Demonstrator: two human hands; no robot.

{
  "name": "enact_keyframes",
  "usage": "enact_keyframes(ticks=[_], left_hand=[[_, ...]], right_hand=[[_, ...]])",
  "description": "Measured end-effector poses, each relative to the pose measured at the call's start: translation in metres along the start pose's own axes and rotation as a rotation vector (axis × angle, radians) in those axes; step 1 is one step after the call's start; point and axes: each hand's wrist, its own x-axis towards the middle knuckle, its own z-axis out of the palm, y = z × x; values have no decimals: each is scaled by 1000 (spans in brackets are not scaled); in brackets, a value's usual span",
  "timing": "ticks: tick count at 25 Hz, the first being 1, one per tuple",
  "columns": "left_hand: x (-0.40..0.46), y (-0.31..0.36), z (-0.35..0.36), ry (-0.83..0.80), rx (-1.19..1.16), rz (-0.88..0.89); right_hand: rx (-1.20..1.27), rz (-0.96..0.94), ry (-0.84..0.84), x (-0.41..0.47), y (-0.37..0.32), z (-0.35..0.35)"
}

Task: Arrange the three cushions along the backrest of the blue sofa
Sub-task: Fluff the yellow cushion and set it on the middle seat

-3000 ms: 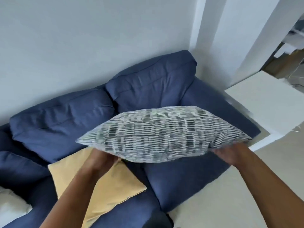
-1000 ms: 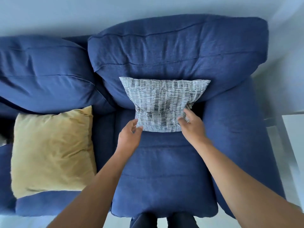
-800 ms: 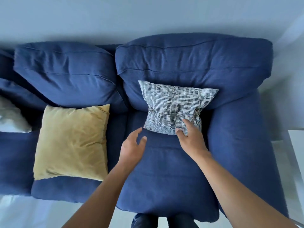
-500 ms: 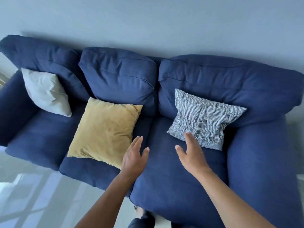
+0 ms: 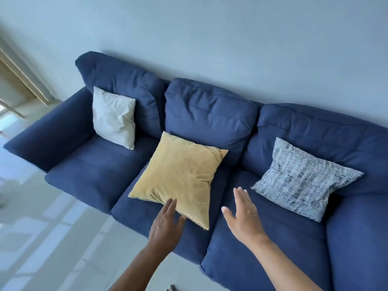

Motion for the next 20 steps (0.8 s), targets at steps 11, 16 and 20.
enact_keyframes(ticks=[11, 16, 20], left_hand=[[50, -85, -92, -10, 45, -16], [81, -100, -116, -54, 85, -32], [130, -117, -141, -91, 111, -55]], right_hand=[[-35, 16, -95, 26, -90, 85], [36, 70, -116, 74, -104, 109], [95, 139, -165, 101, -126, 123]])
